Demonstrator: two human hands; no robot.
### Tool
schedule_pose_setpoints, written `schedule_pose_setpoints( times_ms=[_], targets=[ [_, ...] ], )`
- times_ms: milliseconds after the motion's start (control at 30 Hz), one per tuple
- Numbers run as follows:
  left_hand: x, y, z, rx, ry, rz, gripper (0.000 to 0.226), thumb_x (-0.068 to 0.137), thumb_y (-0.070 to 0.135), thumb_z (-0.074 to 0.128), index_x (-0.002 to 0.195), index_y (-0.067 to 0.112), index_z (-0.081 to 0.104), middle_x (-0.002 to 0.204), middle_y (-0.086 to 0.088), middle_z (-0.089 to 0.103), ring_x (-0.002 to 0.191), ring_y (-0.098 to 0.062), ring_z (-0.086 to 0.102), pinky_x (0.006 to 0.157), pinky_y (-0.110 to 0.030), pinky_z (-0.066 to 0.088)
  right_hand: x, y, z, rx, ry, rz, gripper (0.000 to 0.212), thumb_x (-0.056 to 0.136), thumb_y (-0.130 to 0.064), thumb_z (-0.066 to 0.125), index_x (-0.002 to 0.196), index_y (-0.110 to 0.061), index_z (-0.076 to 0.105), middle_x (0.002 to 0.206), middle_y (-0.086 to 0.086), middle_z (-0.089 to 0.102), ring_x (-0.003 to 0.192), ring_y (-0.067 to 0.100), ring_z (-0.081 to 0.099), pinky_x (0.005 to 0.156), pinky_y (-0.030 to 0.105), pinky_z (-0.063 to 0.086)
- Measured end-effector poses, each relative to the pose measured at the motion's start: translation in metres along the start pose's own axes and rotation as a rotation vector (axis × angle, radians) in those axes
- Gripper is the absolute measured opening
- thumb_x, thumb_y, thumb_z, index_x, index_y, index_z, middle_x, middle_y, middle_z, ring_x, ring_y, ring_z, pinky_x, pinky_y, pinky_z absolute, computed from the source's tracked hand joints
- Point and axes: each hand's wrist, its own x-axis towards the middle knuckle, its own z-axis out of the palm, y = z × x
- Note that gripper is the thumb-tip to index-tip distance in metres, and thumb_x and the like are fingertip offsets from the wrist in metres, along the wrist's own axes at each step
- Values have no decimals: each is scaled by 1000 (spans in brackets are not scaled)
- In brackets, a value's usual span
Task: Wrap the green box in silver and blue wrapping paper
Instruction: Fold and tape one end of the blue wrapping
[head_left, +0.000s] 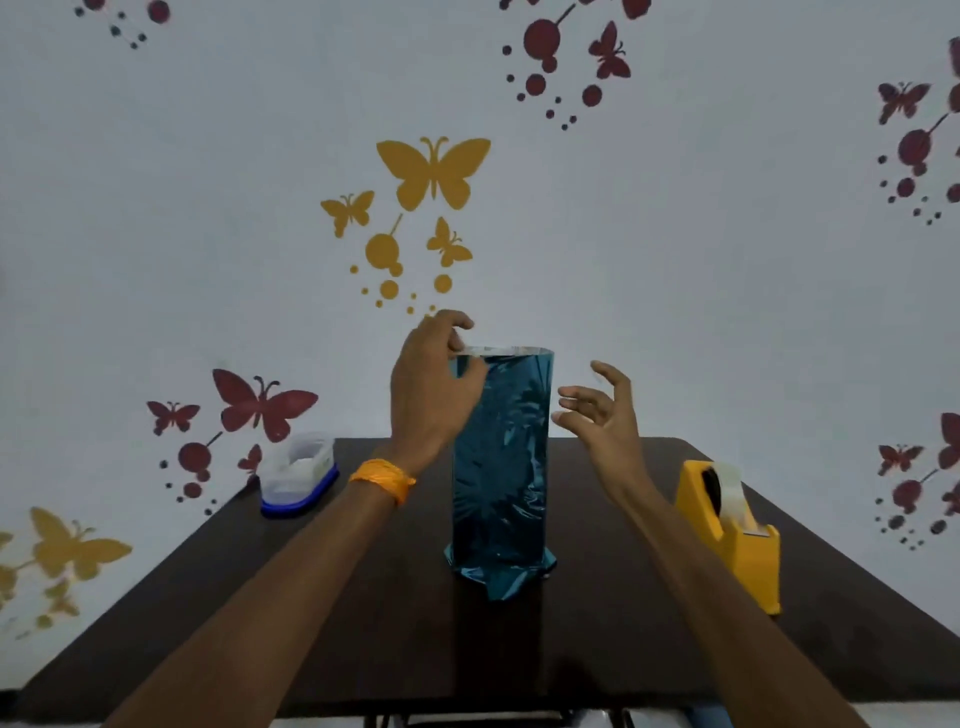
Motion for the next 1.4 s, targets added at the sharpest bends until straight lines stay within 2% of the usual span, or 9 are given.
schedule_pose_setpoints(
  times_ms=[167, 400, 533, 700, 833, 1000, 1067, 1200, 1400],
  targets=[
    [-3, -45, 3, -241, -187, -443, 54, 88, 21, 69, 135, 29, 43, 136, -7, 44, 122, -25, 47, 91, -34, 44, 15, 10, 7, 43, -26, 113, 51, 99, 0, 50, 141, -25, 37, 107, 2, 71, 96, 13, 65, 95, 39, 50],
    [25, -42, 27, 57, -453, -170, 62, 64, 56, 84, 115, 33, 59, 159, 3, 19, 141, -19, 25, 113, -38, 31, 33, 9, 13, 10, -81, 120, 56, 82, -22, 49, 136, -30, 41, 107, -5, 74, 111, 16, 64, 106, 40, 46],
    [43, -30, 34, 130, -512, -197, 58, 69, 47, 85, 113, 15, 68, 143, -3, 51, 131, -23, 45, 108, -42, 39, 42, 5, 15, 9, -135, 81, 60, 80, -29, 49, 140, -20, 44, 120, -29, 59, 110, -3, 61, 108, 38, 43],
    [40, -14, 23, 12, -619, -147, 50, 72, 42, 84, 111, 13, 72, 128, 3, 63, 126, -11, 45, 97, -31, 40, 53, 9, 22, 16, -167, 124, 39, 89, -26, 52, 127, -34, 52, 143, -7, 48, 132, 16, 51, 112, 42, 41],
    [37, -15, 18, -73, -580, -163, 33, 75, 47, 79, 73, 14, 77, 116, 15, 66, 101, 4, 55, 77, -15, 38, 53, 3, 27, 8, -157, 184, 61, 78, -30, 59, 136, -28, 43, 114, 9, 68, 112, 19, 64, 105, 41, 47],
    [38, -23, 5, 48, -510, -10, 75, 75, 85, 46, 78, 15, 73, 91, 4, 70, 85, -11, 61, 77, -39, 52, 59, -4, 28, -73, -230, 168, 53, 95, -12, 54, 142, -24, 35, 108, 11, 71, 103, 22, 67, 86, 26, 51],
    [45, -26, -2, 155, -623, 25, 82, 68, 90, 44, 92, 18, 74, 106, 2, 67, 96, -15, 57, 82, -39, 50, 60, -5, 26, -118, -256, 160, 51, 98, -13, 54, 143, -26, 33, 108, 6, 71, 99, 18, 68, 81, 22, 51],
    [58, -34, -10, 311, -789, 42, 62, 64, 62, 81, 112, 22, 72, 140, 9, 48, 129, -14, 37, 100, -34, 34, 61, -6, 23, -185, -292, 148, 55, 98, -22, 63, 144, -27, 33, 111, 0, 71, 105, 16, 67, 96, 38, 54],
    [56, -40, -10, 74, -643, -21, 26, 66, 25, 90, 79, 24, 68, 127, 9, 59, 112, -11, 54, 85, -23, 48, 64, -9, 23, -238, -320, 149, 66, 90, -28, 74, 144, -27, 35, 103, -2, 75, 101, 17, 70, 99, 45, 54]
  ],
)
